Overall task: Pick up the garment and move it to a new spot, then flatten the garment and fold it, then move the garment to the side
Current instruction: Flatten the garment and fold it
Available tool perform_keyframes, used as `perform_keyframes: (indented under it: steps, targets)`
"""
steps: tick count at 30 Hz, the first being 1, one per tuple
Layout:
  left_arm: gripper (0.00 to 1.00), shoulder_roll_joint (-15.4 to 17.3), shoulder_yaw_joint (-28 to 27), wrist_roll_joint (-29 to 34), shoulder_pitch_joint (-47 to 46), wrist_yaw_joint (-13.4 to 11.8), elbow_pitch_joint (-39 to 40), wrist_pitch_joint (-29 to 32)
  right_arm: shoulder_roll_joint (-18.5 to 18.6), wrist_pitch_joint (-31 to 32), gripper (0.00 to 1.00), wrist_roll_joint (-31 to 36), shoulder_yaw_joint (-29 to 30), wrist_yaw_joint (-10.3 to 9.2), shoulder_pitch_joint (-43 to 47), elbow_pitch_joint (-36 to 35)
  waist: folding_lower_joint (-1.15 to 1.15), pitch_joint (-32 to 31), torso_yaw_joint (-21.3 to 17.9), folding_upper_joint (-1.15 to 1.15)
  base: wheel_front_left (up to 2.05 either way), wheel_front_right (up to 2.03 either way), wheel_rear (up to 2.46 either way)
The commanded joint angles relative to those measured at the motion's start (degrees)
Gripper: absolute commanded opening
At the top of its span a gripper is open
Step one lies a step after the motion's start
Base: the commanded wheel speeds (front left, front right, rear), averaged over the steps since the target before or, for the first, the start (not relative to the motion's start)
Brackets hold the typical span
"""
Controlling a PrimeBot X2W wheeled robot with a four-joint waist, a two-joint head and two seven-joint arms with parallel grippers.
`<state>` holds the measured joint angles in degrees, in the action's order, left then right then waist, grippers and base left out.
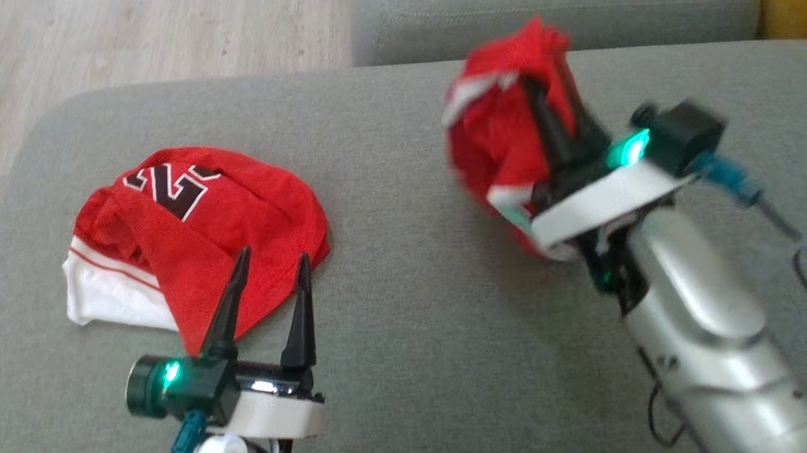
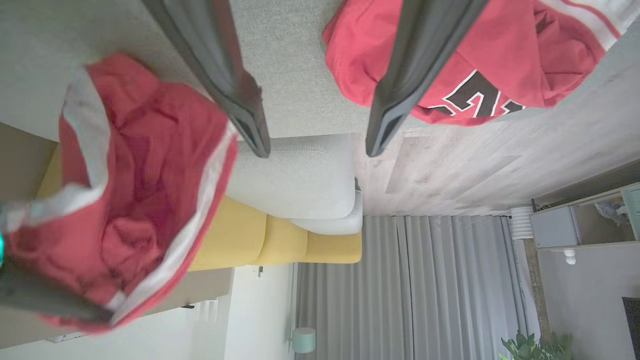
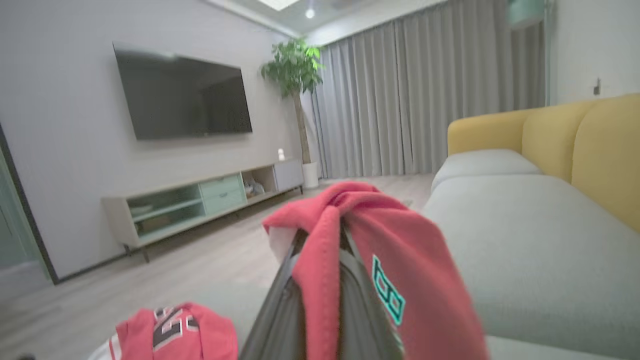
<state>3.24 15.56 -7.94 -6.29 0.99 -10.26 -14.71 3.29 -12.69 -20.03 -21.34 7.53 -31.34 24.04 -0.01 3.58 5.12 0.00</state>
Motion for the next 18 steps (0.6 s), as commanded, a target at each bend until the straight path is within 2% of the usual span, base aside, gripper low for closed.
perform_keyframes:
  steps: [1, 4, 9, 12, 14, 15, 16, 18]
  targets:
    - [1.0, -0.1, -2.3, 0.5, -0.8, -0.2, 2.0, -0.3, -0.4, -0.7, 0.0, -1.3, 0.7, -0.04, -3.4, -2.8, 0.01, -0.5, -0.7, 0.0, 0.0, 0.0, 0.0]
    - [1.0, -0.1, -2.5, 0.6, -0.1, -0.1, 2.2, -0.3, -0.4, -0.1, 0.0, -3.7, 3.8, -0.04, -4.1, -3.6, 0.01, -0.8, -1.3, 0.0, 0.0, 0.0, 0.0]
    - [1.0, -0.1, -3.0, 1.1, 0.5, 0.0, 2.9, -0.3, -0.4, 3.0, 0.0, -4.4, 14.6, -0.04, -2.1, -2.6, 0.01, -0.1, -2.7, 0.0, 0.0, 0.0, 0.0]
    - [1.0, -0.1, -2.6, 1.4, -0.1, 0.5, 3.1, -0.3, -0.4, 6.6, 0.0, -2.4, 22.5, -0.04, 1.2, 1.8, 0.01, 0.8, -3.3, 0.0, 0.0, 0.0, 0.0]
    - [1.0, -0.2, -2.4, 1.6, -0.4, 0.7, 3.0, -0.3, -0.4, 8.9, 0.0, -0.3, 29.3, -0.04, 3.8, 7.1, 0.01, 1.4, -3.5, 0.0, 0.0, 0.0, 0.0]
    - [1.0, -0.2, -2.2, 1.8, -0.6, 0.9, 2.9, -0.3, -0.4, 8.5, 0.47, 2.9, 32.3, -0.04, 4.7, 8.9, 0.01, 1.6, -3.6, 0.0, 0.0, 0.0, 0.0]
    - [1.0, -0.2, -2.1, 1.9, -0.8, 1.0, 2.8, -0.3, -0.4, 8.1, 1.0, 5.8, 34.7, -0.04, 5.6, 10.5, 0.01, 1.9, -3.6, 0.0, 0.0, 0.0, 0.0]
    - [1.0, -0.2, -2.0, 2.0, -1.0, 1.1, 2.7, -0.3, -0.4, 6.5, 1.0, 9.1, 38.5, -0.04, 6.5, 12.7, 0.01, 2.2, -3.7, 0.0, 0.0, 0.0, 0.0]
